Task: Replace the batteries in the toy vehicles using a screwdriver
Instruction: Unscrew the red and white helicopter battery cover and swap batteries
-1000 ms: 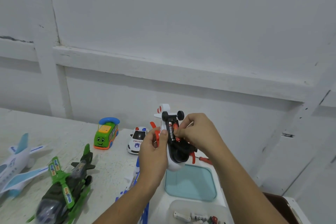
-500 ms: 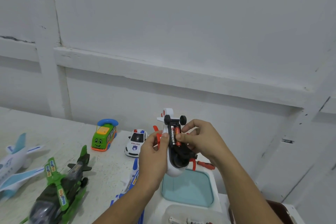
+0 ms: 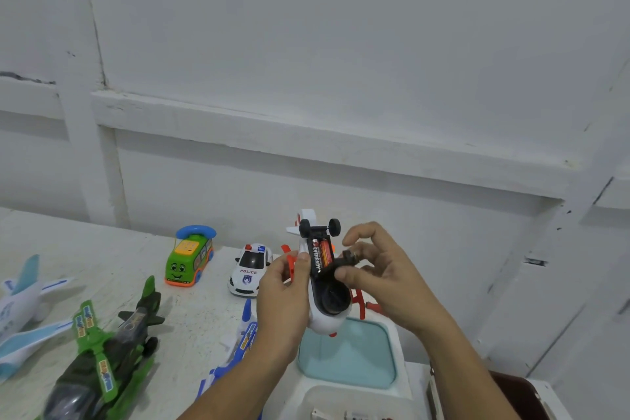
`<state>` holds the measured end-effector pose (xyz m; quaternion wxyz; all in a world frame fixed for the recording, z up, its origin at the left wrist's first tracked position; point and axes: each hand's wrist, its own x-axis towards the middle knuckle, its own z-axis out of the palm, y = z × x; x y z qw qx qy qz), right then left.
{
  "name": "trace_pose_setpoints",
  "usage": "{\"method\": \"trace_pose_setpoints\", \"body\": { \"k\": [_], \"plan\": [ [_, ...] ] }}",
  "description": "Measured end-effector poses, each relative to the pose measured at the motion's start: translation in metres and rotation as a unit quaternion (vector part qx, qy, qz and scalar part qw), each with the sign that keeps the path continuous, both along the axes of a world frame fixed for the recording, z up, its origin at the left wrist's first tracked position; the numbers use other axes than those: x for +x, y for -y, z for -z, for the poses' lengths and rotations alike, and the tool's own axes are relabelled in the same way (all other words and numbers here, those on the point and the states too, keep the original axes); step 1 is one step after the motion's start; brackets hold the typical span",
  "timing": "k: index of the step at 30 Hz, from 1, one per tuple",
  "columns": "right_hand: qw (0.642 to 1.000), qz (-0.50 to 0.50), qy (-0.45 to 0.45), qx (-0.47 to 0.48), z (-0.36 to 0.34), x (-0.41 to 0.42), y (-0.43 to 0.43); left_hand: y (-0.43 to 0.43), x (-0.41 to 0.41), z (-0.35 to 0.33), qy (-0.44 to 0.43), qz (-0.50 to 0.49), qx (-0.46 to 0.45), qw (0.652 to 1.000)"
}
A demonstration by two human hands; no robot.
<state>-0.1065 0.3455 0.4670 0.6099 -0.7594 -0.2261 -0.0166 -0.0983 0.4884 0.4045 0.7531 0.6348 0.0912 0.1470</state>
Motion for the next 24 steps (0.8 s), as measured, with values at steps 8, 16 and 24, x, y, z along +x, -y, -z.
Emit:
{"method": "trace_pose_setpoints", "body": {
  "k": [8,16,24],
  "plan": [
    [0.980,0.096,0.121,-0.127,-0.006,0.013,-0.005,0.006,-0.001,-0.001,-0.006,0.000,0.018,1.000],
    [0.974,0.089,0.108,-0.180,-0.007,0.039,0.000,0.007,-0.003,-0.004,0.002,-0.004,0.025,1.000],
    [0.978,0.048,0.067,-0.189,-0.006,0.050,0.005,0.011,-0.003,-0.005,0.015,-0.001,0.038,0.999]
  ]
}}
